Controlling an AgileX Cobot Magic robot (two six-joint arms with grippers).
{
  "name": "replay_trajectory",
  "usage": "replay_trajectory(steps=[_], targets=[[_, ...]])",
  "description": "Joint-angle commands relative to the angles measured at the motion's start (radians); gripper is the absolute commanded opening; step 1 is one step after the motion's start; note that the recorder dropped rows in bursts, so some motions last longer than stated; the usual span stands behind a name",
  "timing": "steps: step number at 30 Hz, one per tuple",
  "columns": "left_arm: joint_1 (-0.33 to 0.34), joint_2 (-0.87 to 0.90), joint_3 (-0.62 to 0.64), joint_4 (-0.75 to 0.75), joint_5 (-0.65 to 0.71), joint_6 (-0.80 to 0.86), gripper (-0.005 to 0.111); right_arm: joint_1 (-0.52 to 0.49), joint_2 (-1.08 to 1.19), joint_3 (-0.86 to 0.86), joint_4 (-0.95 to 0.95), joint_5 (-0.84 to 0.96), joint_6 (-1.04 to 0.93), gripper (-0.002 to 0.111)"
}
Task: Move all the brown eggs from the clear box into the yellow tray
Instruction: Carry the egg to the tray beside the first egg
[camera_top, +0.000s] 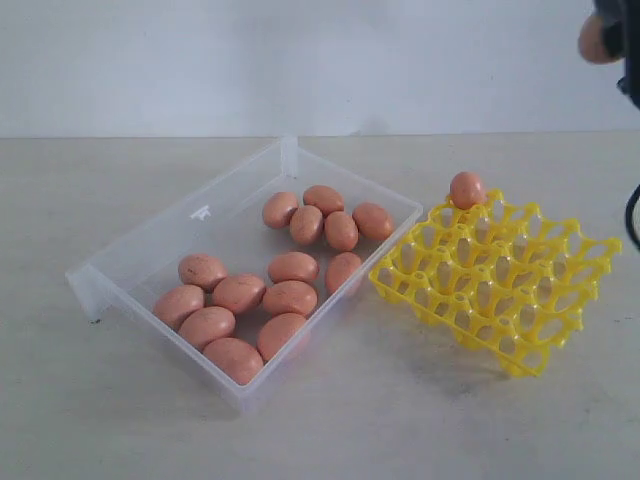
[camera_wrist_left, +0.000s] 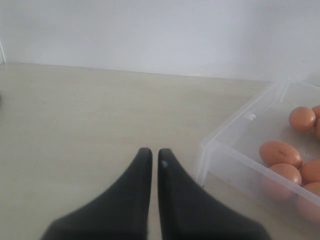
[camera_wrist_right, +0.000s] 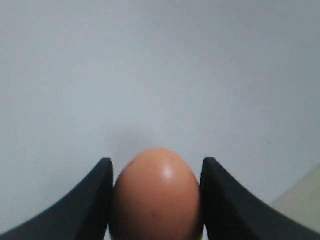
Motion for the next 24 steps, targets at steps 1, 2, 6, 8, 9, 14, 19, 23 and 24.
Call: replay_trajectory(steps=[1, 2, 6, 8, 9, 14, 19, 23, 24], targets=[[-0.002, -0.002, 0.003, -0.003, -0.008, 0.002, 0.004, -0.219, 0.079, -0.099, -0.397, -0.064, 0.445, 0.0], [-0.002, -0.002, 0.003, -0.003, -0.008, 0.002, 0.004, -0.266, 0.105, -0.127, -0.48, -0.102, 0.53, 0.0], [-0.002, -0.002, 0.003, -0.003, -0.008, 0.002, 0.004, -0.394, 0.211, -0.212, -0.679, -0.357, 0.772, 0.0], [-0.002, -0.002, 0.003, -0.003, -0.008, 0.002, 0.004, -0.437, 0.258, -0.244, -0.735, -0.405, 0.832, 0.0], [-0.002, -0.002, 0.003, -0.003, -0.008, 0.002, 0.004, -0.45, 0.266, -0.26, -0.771, -0.405, 0.877, 0.0], [-0.002, -0.002, 0.003, -0.003, -0.008, 0.002, 0.004, -0.488, 0.281, -0.292, -0.925, -0.405, 0.847, 0.0], [-0.002, -0.002, 0.003, -0.003, -0.008, 0.002, 0.004, -0.503, 0.281, -0.344, -1.281, -0.405, 0.703, 0.0], [-0.002, -0.002, 0.003, -0.003, -0.008, 0.002, 0.004, -0.503, 0.283, -0.38, -1.468, -0.298, 0.695, 0.0], [-0.002, -0.002, 0.003, -0.003, -0.008, 0.002, 0.004, -0.503, 0.283, -0.38, -1.466, -0.272, 0.685, 0.0]])
